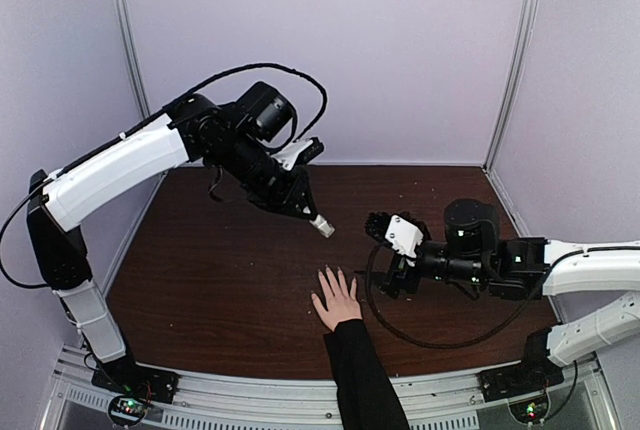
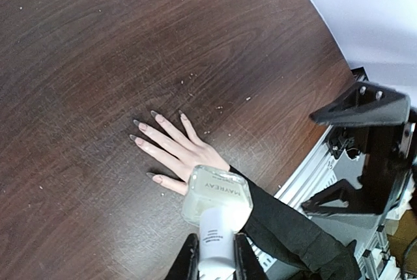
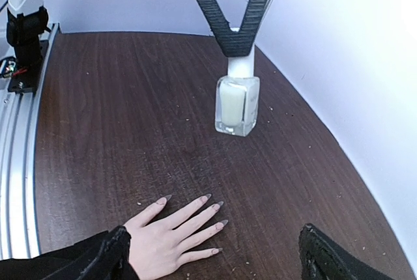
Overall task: Paint the nails
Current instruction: Pass from the left arm to the right
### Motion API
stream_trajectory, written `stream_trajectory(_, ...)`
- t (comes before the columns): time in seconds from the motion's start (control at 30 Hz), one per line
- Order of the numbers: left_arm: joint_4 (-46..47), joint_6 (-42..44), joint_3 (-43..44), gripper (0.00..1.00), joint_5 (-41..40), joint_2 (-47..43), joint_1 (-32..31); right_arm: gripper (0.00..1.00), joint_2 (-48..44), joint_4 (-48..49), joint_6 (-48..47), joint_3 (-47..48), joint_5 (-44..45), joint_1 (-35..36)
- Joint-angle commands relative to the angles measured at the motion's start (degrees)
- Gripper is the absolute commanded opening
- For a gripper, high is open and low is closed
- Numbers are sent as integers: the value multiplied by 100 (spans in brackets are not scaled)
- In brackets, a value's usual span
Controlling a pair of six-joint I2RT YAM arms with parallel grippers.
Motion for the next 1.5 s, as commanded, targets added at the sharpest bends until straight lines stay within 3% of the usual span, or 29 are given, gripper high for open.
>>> stream_trajectory(0.0,243,-550,242,0,-334,158,-230,85,357,540,-590,184,732,243)
stream_trajectory(0.27,469,-990,350,0,-498,251,-532,75,939,1019,-817,417,1456,553)
stream_trajectory(0.5,508,-1239,372,0,-666,292,-559,60,1114,1157,-832,540,1622,569)
stream_trajectory(1.47,697,-1432,383,0,-682,345,-669,35,1585,1337,-724,787,1957,584)
